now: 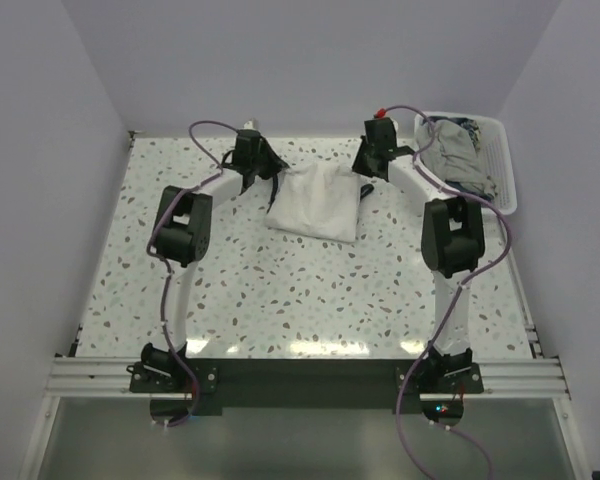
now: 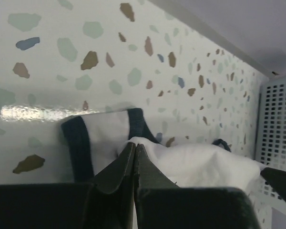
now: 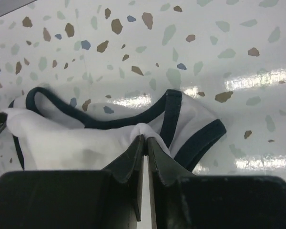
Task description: Fold and stack the tank tops
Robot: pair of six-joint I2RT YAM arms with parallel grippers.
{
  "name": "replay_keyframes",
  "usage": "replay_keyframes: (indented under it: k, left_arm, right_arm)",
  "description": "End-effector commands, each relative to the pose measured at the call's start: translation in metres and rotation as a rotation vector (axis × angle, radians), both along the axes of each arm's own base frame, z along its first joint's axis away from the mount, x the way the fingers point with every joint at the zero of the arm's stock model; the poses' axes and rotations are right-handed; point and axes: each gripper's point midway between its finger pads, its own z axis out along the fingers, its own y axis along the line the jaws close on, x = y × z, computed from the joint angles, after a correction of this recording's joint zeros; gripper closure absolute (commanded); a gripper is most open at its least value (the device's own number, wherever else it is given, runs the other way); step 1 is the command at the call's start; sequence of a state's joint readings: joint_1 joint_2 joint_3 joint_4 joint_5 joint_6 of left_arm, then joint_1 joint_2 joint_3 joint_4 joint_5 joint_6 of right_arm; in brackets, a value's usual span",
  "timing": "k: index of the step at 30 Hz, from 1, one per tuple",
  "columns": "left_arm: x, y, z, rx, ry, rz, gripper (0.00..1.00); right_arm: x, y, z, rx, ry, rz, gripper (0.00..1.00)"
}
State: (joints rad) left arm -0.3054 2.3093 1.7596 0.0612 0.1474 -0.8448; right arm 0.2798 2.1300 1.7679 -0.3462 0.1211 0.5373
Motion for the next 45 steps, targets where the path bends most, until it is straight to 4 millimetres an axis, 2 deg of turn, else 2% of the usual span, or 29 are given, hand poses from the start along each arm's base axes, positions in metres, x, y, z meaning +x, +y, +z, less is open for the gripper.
replay_keyframes:
  k: [1,2,3,5,7,9,10,13,14,15,16,17,18,21,23,24,26,27,28,30,31,33,39,40,41,42,43,44,45]
  left_arm:
    - [0.029,-0.011,0.029,-0.069,-0.138,-0.074,0.96]
    - [0.034,-0.01,0.026,-0.078,-0.147,-0.082,0.9]
    - [0.036,-0.011,0.028,-0.081,-0.151,-0.093,0.69]
    - [0.044,-0.01,0.043,-0.08,-0.188,-0.095,0.52]
    - [0.043,-0.007,0.051,-0.07,-0.203,-0.083,0.42]
    - [0.041,-0.002,0.084,-0.077,-0.279,-0.071,0.37]
    - [0.033,0.003,0.095,-0.073,-0.293,-0.061,0.36]
    - [0.022,0.012,0.099,-0.028,-0.28,-0.027,0.37]
    - [0.015,0.015,0.112,-0.019,-0.284,-0.012,0.39]
    - [0.009,0.017,0.11,-0.015,-0.261,0.006,0.43]
    - [-0.002,0.019,0.091,0.0,-0.22,0.02,0.51]
    - [-0.013,0.011,0.101,-0.003,-0.23,0.01,0.56]
    - [-0.02,0.01,0.094,0.013,-0.2,0.025,0.7]
    - [-0.051,-0.012,0.072,0.033,-0.15,0.003,0.89]
    - [-0.075,-0.024,0.048,0.022,-0.088,-0.01,0.97]
    - [-0.085,-0.025,0.029,0.026,-0.054,-0.005,1.0]
    - [-0.096,-0.033,0.004,0.026,0.002,-0.01,1.0]
    - [-0.102,-0.034,-0.009,0.035,0.034,-0.008,1.0]
    - [-0.105,-0.033,-0.027,0.047,0.073,-0.003,1.0]
    - [-0.11,-0.03,-0.049,0.054,0.131,0.018,1.0]
    - [-0.113,-0.025,-0.065,0.064,0.175,0.031,1.0]
    - [-0.115,-0.015,-0.08,0.083,0.222,0.075,1.0]
    - [-0.116,0.019,-0.089,0.129,0.267,0.172,0.97]
    - [-0.112,0.029,-0.086,0.127,0.267,0.186,0.97]
    - [-0.109,0.035,-0.086,0.134,0.265,0.186,0.95]
    - [-0.105,0.037,-0.081,0.128,0.255,0.177,0.94]
    - [-0.099,0.047,-0.08,0.134,0.253,0.193,0.92]
    - [-0.096,0.053,-0.079,0.157,0.25,0.181,0.87]
    - [-0.087,0.053,-0.07,0.155,0.23,0.173,0.86]
  right_arm:
    - [0.025,-0.005,0.021,0.05,-0.047,0.015,0.86]
    - [0.029,-0.008,0.025,0.051,-0.052,0.009,0.83]
    - [0.032,-0.014,0.018,0.04,-0.039,-0.007,0.78]
    - [0.033,-0.018,0.019,0.031,-0.034,-0.022,0.61]
    - [0.033,-0.021,0.024,0.02,-0.044,-0.027,0.45]
    - [0.03,-0.025,0.029,0.009,-0.054,-0.04,0.41]
    - [0.028,-0.029,0.043,0.003,-0.084,-0.055,0.41]
    - [0.012,-0.019,0.049,-0.022,-0.08,-0.028,0.46]
    - [0.005,-0.017,0.053,-0.044,-0.091,-0.026,0.46]
    - [-0.002,-0.001,0.053,-0.062,-0.094,0.005,0.48]
    - [-0.006,0.006,0.05,-0.084,-0.09,0.025,0.53]
    - [-0.01,0.012,0.041,-0.102,-0.073,0.038,0.56]
    - [-0.015,0.027,0.035,-0.112,-0.066,0.07,0.58]
    - [-0.019,0.047,0.006,-0.144,-0.024,0.111,0.63]
    - [-0.017,0.056,-0.005,-0.133,-0.005,0.136,0.64]
    - [-0.017,0.06,-0.023,-0.143,0.023,0.151,0.64]
    - [-0.01,0.065,-0.031,-0.147,0.036,0.17,0.63]
    - [-0.009,0.063,-0.051,-0.177,0.068,0.172,0.6]
    - [-0.005,0.063,-0.049,-0.185,0.078,0.173,0.59]
    - [-0.002,0.051,-0.069,-0.259,0.126,0.14,0.57]
    - [0.003,0.048,-0.062,-0.271,0.117,0.12,0.57]
    - [-0.004,0.037,-0.07,-0.303,0.16,0.092,0.56]
    - [-0.034,0.021,-0.074,-0.298,0.214,0.04,0.52]
    - [-0.05,0.017,-0.089,-0.303,0.249,0.045,0.53]
    - [-0.052,0.027,-0.077,-0.247,0.218,0.052,0.53]
    - [-0.06,0.028,-0.08,-0.228,0.231,0.055,0.53]
    - [-0.082,0.026,-0.098,-0.22,0.288,0.066,0.53]
    - [-0.088,0.043,-0.085,-0.149,0.255,0.102,0.54]
    - [-0.099,0.052,-0.088,-0.1,0.266,0.108,0.54]
